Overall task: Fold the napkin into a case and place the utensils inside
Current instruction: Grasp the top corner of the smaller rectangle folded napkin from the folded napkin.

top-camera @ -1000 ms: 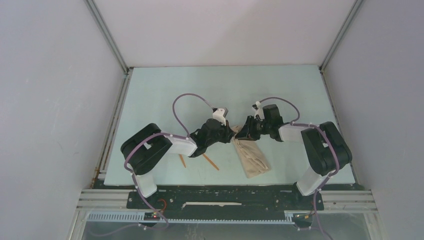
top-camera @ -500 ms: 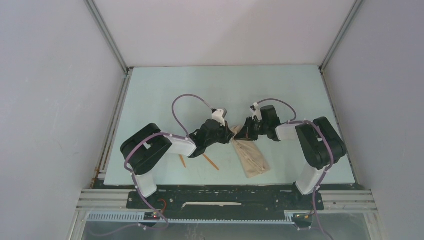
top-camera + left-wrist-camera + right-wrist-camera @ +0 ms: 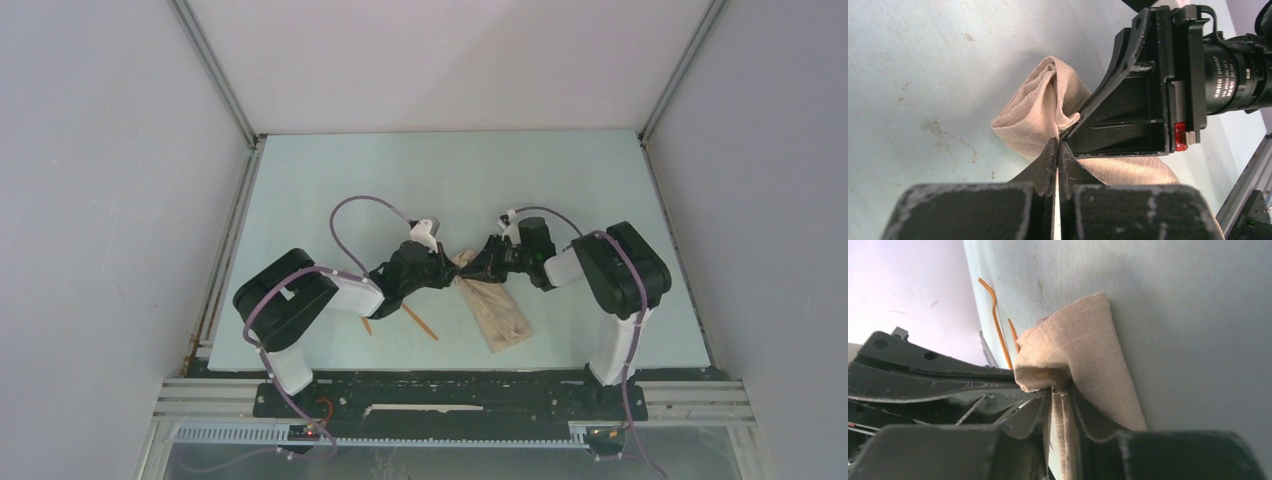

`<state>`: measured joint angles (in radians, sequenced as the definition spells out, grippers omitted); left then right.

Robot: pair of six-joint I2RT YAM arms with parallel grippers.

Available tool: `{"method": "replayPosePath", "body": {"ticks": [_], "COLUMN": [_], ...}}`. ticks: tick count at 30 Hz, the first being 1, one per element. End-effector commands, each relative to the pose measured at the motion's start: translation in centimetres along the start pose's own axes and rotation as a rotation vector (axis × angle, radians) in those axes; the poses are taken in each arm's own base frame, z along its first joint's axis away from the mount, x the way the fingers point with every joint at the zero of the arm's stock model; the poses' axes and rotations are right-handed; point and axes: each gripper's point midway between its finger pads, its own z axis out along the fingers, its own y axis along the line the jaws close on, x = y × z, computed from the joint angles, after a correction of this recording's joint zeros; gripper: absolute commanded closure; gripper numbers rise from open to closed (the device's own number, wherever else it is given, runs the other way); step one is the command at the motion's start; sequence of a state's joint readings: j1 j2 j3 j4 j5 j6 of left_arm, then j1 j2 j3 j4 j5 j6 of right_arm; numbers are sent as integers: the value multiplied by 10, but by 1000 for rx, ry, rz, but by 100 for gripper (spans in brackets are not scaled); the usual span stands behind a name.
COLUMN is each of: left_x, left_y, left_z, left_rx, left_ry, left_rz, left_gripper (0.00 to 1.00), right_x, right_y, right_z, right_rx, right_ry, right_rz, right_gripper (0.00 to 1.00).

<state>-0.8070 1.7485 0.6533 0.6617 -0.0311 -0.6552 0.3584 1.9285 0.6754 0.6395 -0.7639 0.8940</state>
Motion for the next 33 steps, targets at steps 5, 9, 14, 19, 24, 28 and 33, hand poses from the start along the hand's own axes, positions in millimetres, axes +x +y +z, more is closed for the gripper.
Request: {"method": "replayPosePath", "body": {"ticks": [5, 9, 14, 19, 24, 28, 33], "left_x": [-17, -17, -20, -22, -23, -23, -21], "left_y": [-11, -10, -13, -13, -14, -14, -13], "left_z": [-2, -3, -4, -4, -5, -5, -4], "left_rx": [50, 51, 63, 63, 66, 66, 62], "left_ry": [-60, -60, -63, -67, -69, -71, -67], "left_rz": [-40, -35, -34, -27, -24, -21, -20], "left_gripper": [100, 100, 100, 100, 100, 100, 100], "right_x": [-2, -8, -12, -16, -25, -30, -35], "right_y": [10, 17, 22, 23, 20, 23, 26], "right_z": [-39, -36, -20, -10, -9, -13, -15], "right_rx": [68, 50, 32, 20, 26, 21, 19], "right_ry": [-10, 2, 25, 27, 10, -2, -13], "right_rz": [-185, -219, -227, -223, -215, -217, -225], "right_gripper": [59, 56, 61, 70, 87, 75, 72]}}
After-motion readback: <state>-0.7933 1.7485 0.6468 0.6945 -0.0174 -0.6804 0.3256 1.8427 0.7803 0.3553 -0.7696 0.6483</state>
